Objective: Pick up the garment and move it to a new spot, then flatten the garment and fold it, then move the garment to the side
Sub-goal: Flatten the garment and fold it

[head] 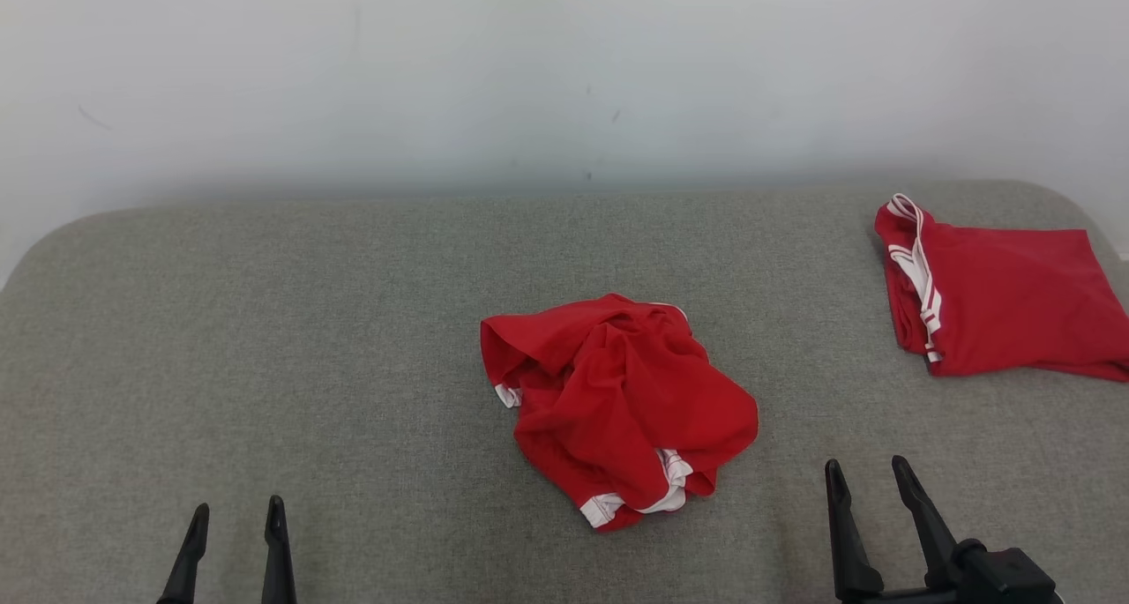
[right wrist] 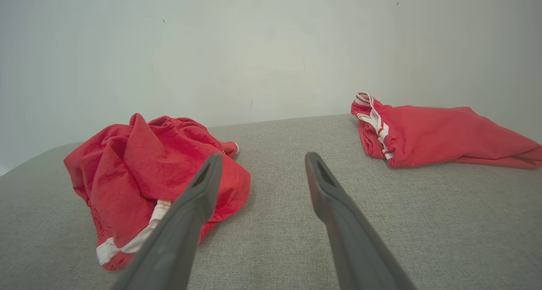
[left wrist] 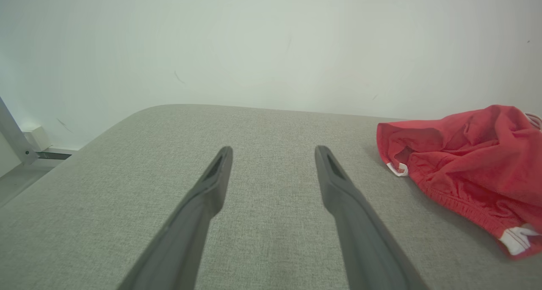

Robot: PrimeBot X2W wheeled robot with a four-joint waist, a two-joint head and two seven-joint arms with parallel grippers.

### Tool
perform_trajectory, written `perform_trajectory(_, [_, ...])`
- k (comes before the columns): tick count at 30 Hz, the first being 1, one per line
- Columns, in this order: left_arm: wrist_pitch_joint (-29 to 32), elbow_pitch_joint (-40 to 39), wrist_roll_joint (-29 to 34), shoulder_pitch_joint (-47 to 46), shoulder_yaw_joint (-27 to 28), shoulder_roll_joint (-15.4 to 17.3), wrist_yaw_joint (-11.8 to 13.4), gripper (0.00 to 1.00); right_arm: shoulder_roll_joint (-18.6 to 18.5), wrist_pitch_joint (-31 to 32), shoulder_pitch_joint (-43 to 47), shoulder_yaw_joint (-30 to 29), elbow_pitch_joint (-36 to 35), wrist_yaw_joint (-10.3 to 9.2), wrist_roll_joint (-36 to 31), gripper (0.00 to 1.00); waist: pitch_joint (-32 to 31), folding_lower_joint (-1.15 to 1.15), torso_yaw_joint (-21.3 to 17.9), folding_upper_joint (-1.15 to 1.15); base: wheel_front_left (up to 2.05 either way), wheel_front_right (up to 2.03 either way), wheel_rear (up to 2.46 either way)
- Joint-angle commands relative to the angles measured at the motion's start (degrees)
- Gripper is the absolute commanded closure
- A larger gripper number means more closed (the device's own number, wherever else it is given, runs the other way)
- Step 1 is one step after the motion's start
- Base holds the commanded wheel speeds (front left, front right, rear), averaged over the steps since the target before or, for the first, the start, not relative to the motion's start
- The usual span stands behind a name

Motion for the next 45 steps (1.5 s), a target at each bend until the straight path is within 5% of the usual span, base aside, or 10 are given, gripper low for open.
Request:
perform_trajectory(1, [-0.19, 0.14, 0.70, 0.46, 0.09, -0.25, -0.15, 0.00, 0.03, 0.01, 0.54, 0.09, 0.08, -0.15, 0.02, 0.00, 0.04, 0.00, 0.05, 0.00, 0.00, 0.00, 0.00])
perform_trajectory(45, [-0.20, 2.44, -0.31, 0.31, -3.57, -0.81, -0.45, 0.00, 0.03, 0.02, 0.78, -0.25, 0.90, -0.15, -0.44, 0.00, -0.79, 0.00, 0.61, 0.00, 0.00, 0.00, 0.00])
